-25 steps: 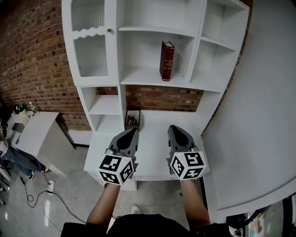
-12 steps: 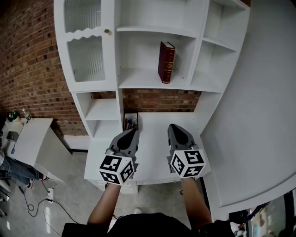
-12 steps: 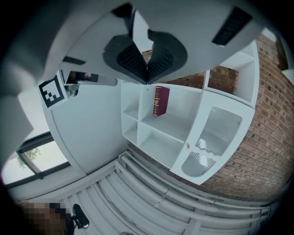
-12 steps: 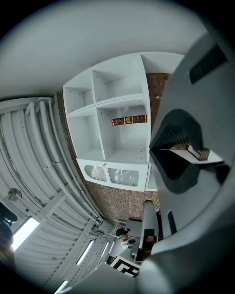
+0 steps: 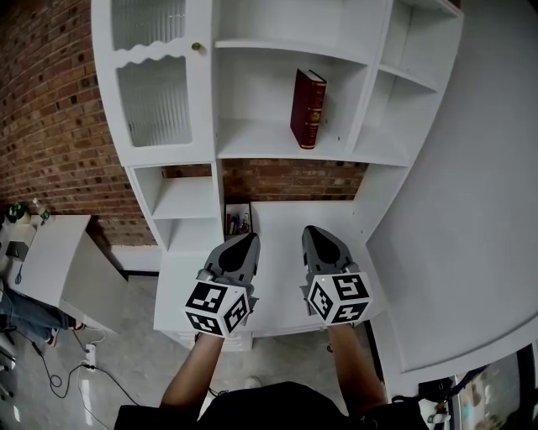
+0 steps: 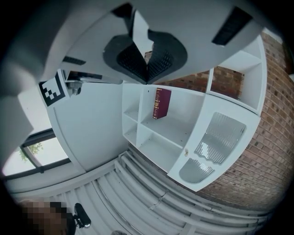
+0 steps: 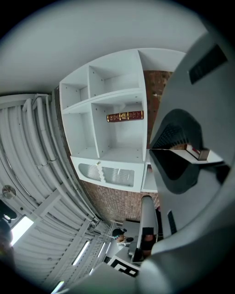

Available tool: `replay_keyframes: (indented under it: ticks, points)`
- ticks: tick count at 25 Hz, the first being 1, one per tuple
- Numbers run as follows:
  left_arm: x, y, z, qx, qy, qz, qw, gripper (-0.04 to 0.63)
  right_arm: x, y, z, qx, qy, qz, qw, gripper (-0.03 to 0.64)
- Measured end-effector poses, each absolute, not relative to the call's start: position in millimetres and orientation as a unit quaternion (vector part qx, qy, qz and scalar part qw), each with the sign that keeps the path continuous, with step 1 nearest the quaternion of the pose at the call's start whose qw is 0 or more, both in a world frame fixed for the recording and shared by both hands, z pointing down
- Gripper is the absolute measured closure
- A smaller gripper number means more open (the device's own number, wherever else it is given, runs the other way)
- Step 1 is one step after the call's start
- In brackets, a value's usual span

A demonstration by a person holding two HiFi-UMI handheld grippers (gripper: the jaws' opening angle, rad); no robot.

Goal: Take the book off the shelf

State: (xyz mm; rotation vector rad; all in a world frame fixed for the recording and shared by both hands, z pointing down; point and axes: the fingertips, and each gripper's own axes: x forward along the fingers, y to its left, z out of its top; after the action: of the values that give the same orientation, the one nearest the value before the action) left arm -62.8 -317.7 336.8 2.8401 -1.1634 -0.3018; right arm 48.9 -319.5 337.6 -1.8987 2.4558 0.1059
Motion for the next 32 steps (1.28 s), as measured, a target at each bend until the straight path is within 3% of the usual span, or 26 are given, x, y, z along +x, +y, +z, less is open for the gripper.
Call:
replay_keyframes:
  ticks: [32]
  points:
    - [-23.4, -406.6, 333.7, 0.916, -0.389, -0.097, 0.021, 0.58, 82.8, -414.0, 325.1, -0.601, 0.798, 0.049, 0.026, 0.597]
